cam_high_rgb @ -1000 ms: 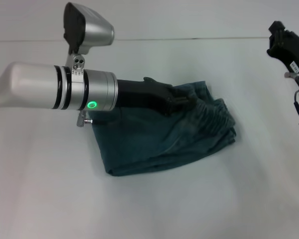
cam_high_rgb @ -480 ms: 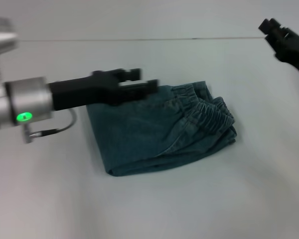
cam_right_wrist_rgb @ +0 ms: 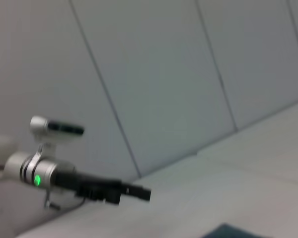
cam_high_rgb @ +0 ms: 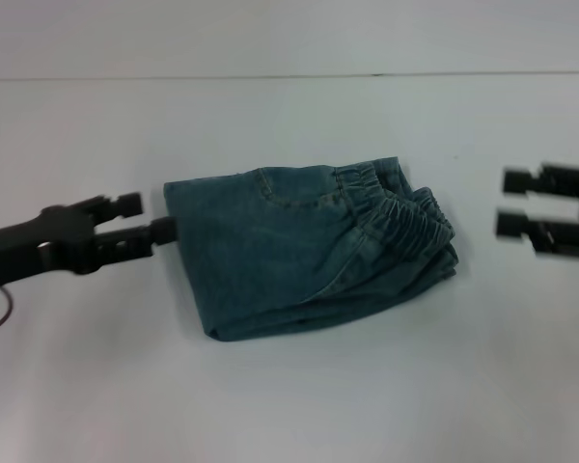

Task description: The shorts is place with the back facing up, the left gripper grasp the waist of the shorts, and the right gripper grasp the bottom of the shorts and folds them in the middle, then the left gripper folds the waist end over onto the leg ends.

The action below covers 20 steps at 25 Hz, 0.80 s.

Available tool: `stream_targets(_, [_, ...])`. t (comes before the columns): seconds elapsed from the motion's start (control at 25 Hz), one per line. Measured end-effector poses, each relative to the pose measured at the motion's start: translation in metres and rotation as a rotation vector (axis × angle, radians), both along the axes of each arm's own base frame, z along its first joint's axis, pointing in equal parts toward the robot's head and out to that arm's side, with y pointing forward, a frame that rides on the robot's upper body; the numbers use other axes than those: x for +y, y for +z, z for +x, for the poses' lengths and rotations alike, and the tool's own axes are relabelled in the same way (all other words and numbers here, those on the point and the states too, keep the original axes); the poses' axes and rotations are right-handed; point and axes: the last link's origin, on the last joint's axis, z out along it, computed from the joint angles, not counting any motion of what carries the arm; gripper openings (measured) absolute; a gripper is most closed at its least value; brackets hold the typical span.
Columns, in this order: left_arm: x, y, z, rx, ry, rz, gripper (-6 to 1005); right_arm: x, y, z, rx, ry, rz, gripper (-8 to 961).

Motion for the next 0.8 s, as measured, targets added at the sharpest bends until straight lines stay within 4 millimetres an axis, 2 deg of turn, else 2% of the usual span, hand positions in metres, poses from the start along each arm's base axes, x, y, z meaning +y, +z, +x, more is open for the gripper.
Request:
stream_targets(0.16, [-0.010,0.005,-0.012,0.050,0.036,-0.007,934,-0.020,0.003,0.020,-0.089,-0.047,-0.048,677])
stream_targets(0.36, [-0.016,0.003,-0.020,0.106,0.058,-0.026,934,-0.026,-0.006,0.040,-0.187,-0.135,-0.095,786])
stream_targets(0.56, [-0.016,-0.003,-0.026,0.153,0.077,-0.043,934,-0.022,-0.011,0.044,-0.198,-0.163,-0.075,916])
stream_targets(0.8, [-0.015,-0.006,-0.027,0.167,0.078,-0.045,934,-0.018,-0.016,0.041,-0.188,-0.166,-0.069,917])
